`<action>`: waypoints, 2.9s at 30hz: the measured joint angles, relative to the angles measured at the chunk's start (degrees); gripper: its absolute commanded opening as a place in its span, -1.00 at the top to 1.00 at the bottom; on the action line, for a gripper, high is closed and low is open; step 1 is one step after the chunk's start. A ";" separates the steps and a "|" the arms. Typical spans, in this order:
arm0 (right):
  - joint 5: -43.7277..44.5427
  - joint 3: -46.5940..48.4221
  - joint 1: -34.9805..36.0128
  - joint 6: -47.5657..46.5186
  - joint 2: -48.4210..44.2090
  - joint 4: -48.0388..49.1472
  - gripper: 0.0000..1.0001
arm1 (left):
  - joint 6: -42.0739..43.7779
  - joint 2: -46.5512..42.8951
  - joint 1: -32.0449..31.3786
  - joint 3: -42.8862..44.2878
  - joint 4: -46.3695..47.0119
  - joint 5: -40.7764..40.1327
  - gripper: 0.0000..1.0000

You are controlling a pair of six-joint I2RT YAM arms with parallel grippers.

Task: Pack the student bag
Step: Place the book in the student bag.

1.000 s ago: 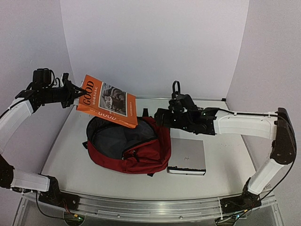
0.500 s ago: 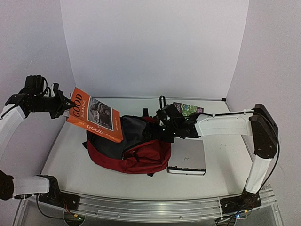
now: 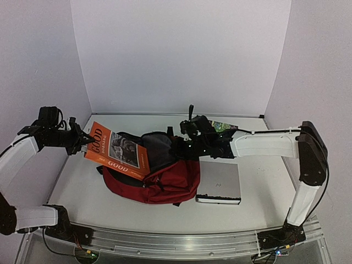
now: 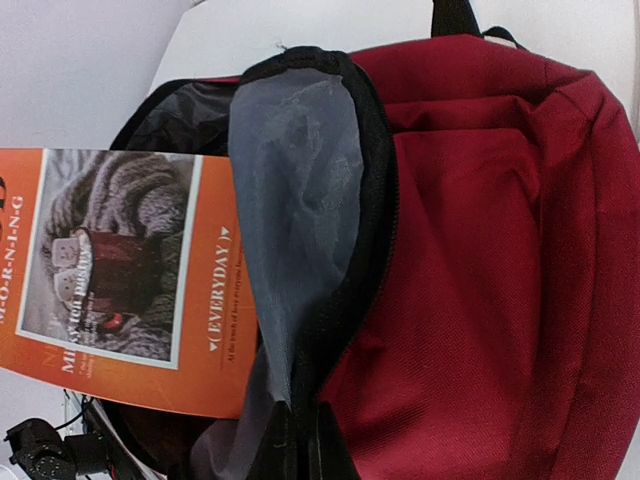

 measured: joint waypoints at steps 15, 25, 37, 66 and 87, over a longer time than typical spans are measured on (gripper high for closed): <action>-1.00 4.10 0.07 -4.77 -5.34 0.73 1.00 | -3.36 1.66 0.04 -4.69 8.58 6.79 0.94; 0.17 9.26 0.17 -7.73 -5.36 0.78 1.00 | -3.08 0.96 0.02 -4.70 7.48 5.71 0.96; 2.76 12.04 0.98 -9.34 -5.36 0.54 1.00 | -3.32 -0.78 0.00 -5.91 4.03 4.39 0.96; 7.60 15.12 2.34 -10.65 -5.34 0.18 1.00 | -21.66 8.04 -10.44 -14.70 36.63 6.86 0.96; 10.43 18.62 2.89 -10.67 -2.69 -0.20 1.00 | -22.73 35.06 -22.71 -3.25 53.50 3.05 0.72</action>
